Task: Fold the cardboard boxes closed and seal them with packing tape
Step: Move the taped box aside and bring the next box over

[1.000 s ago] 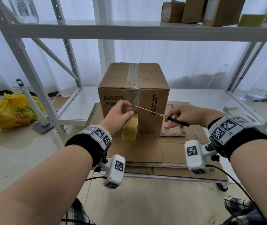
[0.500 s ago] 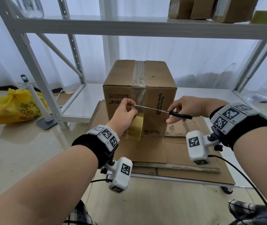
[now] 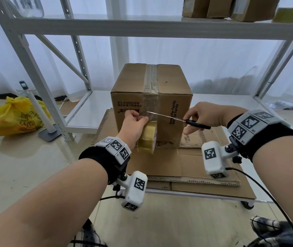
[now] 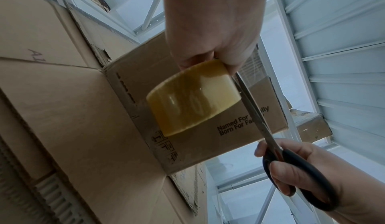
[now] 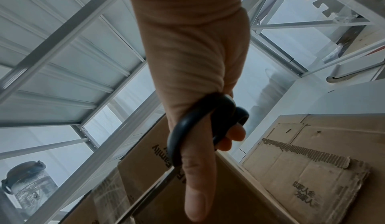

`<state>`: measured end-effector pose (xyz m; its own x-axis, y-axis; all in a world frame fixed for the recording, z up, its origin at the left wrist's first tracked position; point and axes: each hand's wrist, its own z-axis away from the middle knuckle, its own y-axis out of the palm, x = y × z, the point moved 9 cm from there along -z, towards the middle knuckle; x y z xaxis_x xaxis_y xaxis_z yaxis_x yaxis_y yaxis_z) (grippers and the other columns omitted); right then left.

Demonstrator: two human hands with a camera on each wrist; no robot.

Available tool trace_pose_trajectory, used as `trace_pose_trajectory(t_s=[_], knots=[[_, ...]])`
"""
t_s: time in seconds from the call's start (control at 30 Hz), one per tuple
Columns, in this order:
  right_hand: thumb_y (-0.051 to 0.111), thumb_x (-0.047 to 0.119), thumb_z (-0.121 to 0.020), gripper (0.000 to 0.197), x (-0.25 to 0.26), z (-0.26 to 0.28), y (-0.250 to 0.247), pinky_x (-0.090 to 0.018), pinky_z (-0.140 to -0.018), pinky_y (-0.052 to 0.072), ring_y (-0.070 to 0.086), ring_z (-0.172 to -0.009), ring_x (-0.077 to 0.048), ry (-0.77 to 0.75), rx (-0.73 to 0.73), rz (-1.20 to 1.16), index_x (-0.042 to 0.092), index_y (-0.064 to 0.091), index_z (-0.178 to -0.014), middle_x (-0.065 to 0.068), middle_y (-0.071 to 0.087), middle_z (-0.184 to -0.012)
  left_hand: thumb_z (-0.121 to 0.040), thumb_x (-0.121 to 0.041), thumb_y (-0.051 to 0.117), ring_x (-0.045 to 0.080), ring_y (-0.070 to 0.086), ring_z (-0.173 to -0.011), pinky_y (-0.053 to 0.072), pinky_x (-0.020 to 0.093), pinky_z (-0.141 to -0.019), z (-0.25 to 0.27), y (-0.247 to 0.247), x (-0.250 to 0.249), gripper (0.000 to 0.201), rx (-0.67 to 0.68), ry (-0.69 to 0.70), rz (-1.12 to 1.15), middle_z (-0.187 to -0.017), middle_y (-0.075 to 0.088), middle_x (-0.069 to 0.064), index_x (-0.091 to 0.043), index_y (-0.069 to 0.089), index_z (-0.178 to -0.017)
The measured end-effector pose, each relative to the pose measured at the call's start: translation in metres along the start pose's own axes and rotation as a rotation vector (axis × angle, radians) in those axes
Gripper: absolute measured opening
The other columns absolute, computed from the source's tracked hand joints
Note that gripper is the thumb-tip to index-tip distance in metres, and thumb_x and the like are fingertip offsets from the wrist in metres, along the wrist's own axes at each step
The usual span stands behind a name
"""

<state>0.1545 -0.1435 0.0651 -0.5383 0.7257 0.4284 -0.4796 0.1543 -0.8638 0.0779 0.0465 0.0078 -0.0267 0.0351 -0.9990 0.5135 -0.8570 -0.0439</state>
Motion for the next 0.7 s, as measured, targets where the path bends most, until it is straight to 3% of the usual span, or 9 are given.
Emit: trace_pose_trajectory(t_s=[0.23, 0.43, 0.6, 0.7], knots=[[0.078, 0.042, -0.074, 0.037, 0.002, -0.004, 0.003, -0.023, -0.062, 0.036, 0.049, -0.069, -0.009, 0.02, 0.024, 0.023, 0.019, 0.067, -0.102, 0.005, 0.052, -0.074, -0.09, -0.01, 0.061, 0.022, 0.054, -0.085, 0.047, 0.042, -0.089, 0.0, -0.001, -0.001, 0.026, 0.005, 0.003, -0.038, -0.086, 0.053, 0.003, -0.016, 0.038, -0.101], [0.077, 0.042, -0.075, 0.034, 0.009, -0.006, 0.004, -0.021, -0.063, 0.039, 0.051, -0.072, -0.009, -0.011, 0.018, -0.018, 0.022, 0.067, -0.102, 0.005, 0.055, -0.078, -0.089, -0.011, 0.062, 0.022, 0.053, -0.086, 0.048, 0.043, -0.089, 0.002, -0.001, -0.003, 0.027, 0.022, 0.002, -0.044, -0.087, 0.053, 0.004, -0.016, 0.038, -0.101], [0.081, 0.038, -0.072, 0.033, 0.017, -0.011, 0.006, -0.028, -0.067, 0.05, 0.057, -0.07, -0.015, -0.053, 0.037, -0.057, 0.02, 0.07, -0.097, -0.004, 0.061, -0.078, -0.088, -0.011, 0.063, 0.021, 0.052, -0.085, 0.047, 0.042, -0.087, 0.003, -0.001, -0.002, 0.027, 0.024, 0.01, -0.048, -0.089, 0.052, 0.005, -0.018, 0.038, -0.097], [0.082, 0.036, -0.072, 0.032, 0.022, -0.013, 0.005, -0.023, -0.059, 0.049, 0.056, -0.064, -0.014, -0.072, 0.034, -0.007, 0.016, 0.071, -0.095, -0.001, 0.061, -0.071, -0.089, -0.011, 0.063, 0.021, 0.053, -0.086, 0.048, 0.04, -0.086, 0.003, -0.002, -0.001, 0.027, 0.023, 0.0, -0.045, -0.091, 0.053, 0.007, -0.022, 0.038, -0.092]])
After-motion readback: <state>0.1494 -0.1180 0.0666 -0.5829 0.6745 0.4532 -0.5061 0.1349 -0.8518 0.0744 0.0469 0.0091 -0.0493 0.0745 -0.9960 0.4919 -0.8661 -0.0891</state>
